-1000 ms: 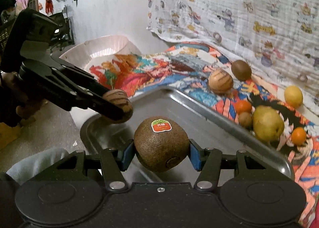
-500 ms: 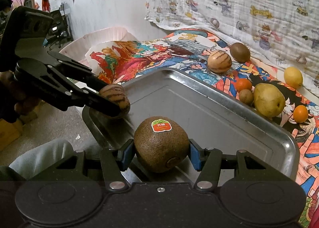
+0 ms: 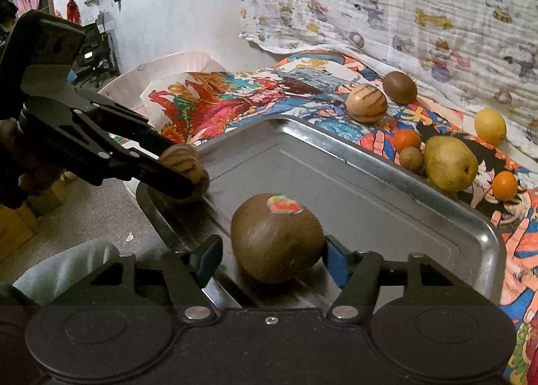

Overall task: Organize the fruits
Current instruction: 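Carry the striped fruit with the left tool while the right tool carries the kiwi to the tray, then open both tools to set the striped fruit and kiwi in the tray, then move both tools back toward the remaining fruits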

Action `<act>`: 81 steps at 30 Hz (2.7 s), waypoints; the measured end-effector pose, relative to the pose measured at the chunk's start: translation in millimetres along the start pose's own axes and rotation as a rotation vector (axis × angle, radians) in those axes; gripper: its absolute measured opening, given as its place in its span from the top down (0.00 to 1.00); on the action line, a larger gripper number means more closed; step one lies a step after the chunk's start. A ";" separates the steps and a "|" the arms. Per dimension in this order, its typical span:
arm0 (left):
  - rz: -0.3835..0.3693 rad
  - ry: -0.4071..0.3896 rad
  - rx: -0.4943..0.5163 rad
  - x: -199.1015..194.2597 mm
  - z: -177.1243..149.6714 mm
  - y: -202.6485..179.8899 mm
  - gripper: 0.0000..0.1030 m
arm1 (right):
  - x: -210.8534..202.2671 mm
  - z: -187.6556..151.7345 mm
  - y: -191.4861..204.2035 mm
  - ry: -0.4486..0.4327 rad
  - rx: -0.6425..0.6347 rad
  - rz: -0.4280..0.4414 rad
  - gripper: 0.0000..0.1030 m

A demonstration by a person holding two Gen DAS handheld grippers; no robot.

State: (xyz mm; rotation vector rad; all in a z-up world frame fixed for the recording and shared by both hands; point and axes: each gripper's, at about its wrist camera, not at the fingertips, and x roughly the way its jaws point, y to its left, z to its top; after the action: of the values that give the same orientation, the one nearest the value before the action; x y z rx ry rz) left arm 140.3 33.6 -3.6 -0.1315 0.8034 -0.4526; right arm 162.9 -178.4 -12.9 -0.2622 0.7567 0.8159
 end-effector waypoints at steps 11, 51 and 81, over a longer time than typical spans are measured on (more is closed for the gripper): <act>0.013 -0.040 0.026 -9.0 -2.1 -3.8 0.21 | -11.4 -5.7 -4.8 -0.031 0.044 -0.015 0.21; 0.228 -0.017 0.046 -37.0 35.3 18.8 0.01 | -47.0 -7.9 -56.4 -0.112 0.161 -0.225 0.01; 0.150 0.051 -0.011 97.7 150.3 61.3 0.01 | 46.1 81.1 -110.9 -0.069 -0.074 -0.195 0.01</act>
State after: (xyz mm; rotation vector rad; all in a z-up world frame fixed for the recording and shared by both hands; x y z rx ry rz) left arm 328.4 37.3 18.2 -0.0697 0.8597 -0.3109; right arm 306.3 -187.6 5.2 -0.3661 0.6260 0.6649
